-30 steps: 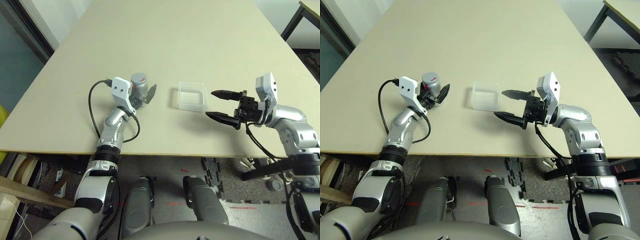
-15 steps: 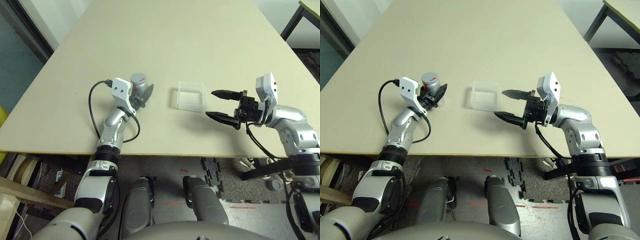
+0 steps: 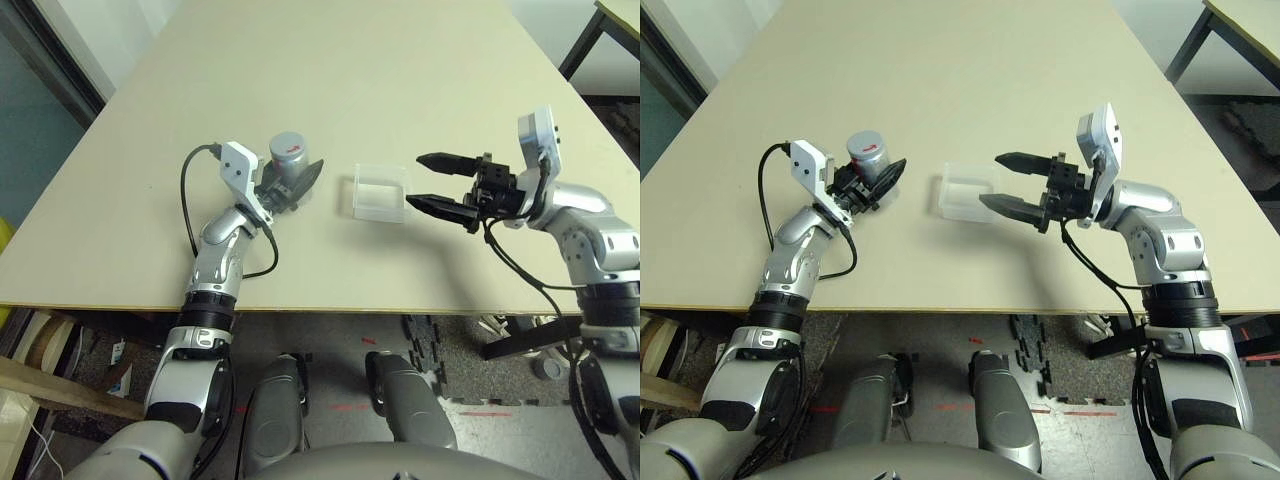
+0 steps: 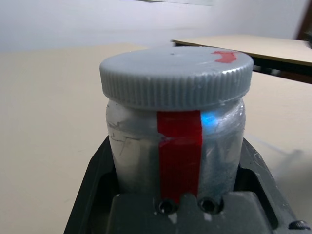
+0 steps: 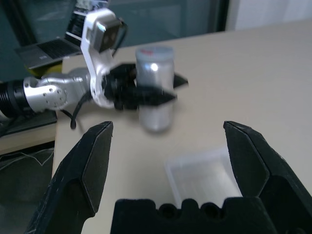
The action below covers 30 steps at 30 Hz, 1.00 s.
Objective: Pour the medicine from the bottle into the box.
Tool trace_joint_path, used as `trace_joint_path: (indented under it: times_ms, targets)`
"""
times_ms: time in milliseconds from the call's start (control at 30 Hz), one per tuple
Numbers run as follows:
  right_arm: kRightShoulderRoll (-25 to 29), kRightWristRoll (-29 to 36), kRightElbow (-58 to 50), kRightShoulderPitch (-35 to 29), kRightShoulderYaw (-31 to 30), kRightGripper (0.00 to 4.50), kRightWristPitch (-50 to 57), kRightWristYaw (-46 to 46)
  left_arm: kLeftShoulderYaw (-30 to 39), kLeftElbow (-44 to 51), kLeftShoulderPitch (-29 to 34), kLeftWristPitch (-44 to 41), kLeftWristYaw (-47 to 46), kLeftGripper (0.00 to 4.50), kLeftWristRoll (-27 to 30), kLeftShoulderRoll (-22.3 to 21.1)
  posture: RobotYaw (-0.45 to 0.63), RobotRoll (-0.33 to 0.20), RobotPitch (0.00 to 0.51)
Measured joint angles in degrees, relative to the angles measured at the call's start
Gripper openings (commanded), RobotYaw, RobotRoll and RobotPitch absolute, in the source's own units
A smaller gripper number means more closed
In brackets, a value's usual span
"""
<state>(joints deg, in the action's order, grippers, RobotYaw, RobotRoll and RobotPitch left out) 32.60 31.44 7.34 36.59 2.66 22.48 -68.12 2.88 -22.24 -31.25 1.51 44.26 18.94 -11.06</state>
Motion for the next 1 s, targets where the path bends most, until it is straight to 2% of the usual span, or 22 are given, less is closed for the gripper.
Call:
trace_joint_path:
  times_ms: [333, 700, 1000]
  targets:
    - [-5.1, -2.0, 4.9, 8.0, -4.4, 4.5, 0.1, -0.7, -1.6, 1.0, -2.2, -2.4, 3.1, 2.59, 1.3, 1.2, -0.23, 0.0, 0.137]
    - [-10.3, -5.3, 12.4, 13.2, -5.3, 4.5, -1.6, -0.6, -3.5, 0.6, -2.2, -1.7, 4.7, 2.59, 0.9, 2.2, -0.22, 0.0, 0.131]
    - [-13.0, -7.5, 15.6, 14.7, -6.1, 4.5, -3.0, -0.8, -4.0, -1.3, -2.6, -0.6, 4.7, 2.59, 0.4, 2.4, -0.22, 0.0, 0.127]
